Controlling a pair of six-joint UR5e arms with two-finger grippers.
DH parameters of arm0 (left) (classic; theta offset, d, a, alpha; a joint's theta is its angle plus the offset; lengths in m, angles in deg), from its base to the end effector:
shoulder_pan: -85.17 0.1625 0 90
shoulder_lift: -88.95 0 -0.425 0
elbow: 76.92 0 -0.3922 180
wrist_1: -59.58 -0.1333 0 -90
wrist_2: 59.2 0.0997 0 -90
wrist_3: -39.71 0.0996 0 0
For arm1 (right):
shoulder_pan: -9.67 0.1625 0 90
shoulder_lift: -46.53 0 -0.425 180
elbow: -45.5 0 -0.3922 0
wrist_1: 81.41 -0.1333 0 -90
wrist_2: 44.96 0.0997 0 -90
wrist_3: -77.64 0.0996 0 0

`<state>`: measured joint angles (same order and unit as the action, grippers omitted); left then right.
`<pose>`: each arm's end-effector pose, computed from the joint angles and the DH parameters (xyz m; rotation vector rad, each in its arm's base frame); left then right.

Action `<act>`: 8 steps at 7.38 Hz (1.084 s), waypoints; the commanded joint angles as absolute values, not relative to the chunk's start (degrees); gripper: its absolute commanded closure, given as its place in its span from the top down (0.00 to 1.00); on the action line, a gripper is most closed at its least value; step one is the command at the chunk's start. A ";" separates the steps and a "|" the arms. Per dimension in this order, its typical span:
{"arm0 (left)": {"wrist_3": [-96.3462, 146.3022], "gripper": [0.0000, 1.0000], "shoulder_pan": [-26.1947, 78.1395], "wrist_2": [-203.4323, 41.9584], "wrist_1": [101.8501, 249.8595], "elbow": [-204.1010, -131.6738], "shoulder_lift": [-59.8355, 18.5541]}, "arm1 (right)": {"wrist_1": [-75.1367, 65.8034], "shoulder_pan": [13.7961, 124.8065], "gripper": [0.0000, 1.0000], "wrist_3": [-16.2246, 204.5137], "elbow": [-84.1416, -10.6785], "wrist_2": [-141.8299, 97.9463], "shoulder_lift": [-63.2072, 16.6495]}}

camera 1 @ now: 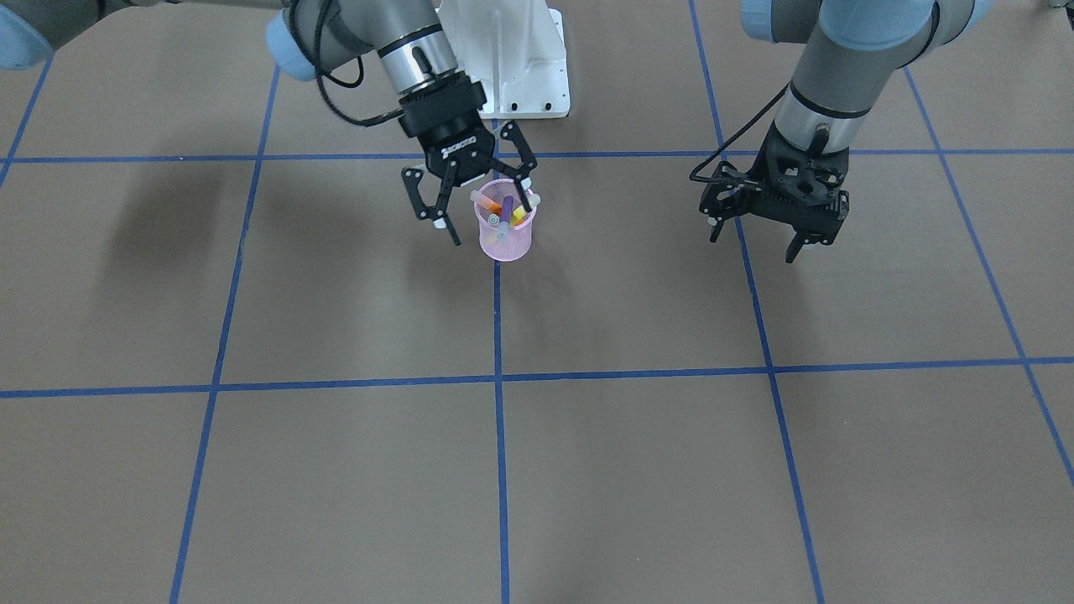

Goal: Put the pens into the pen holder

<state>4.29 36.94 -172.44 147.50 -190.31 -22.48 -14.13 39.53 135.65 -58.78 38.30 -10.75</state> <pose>0.3088 -0.4869 0.2812 0.3344 0.7624 0.2556 -0.4694 -0.4367 0.1740 0.7126 -0.9896 0.0391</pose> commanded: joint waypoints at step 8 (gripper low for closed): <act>24.19 1.00 16.39 -185.67 146.24 -190.56 -1.52 | 16.32 87.59 1.00 75.95 -53.22 81.76 -31.84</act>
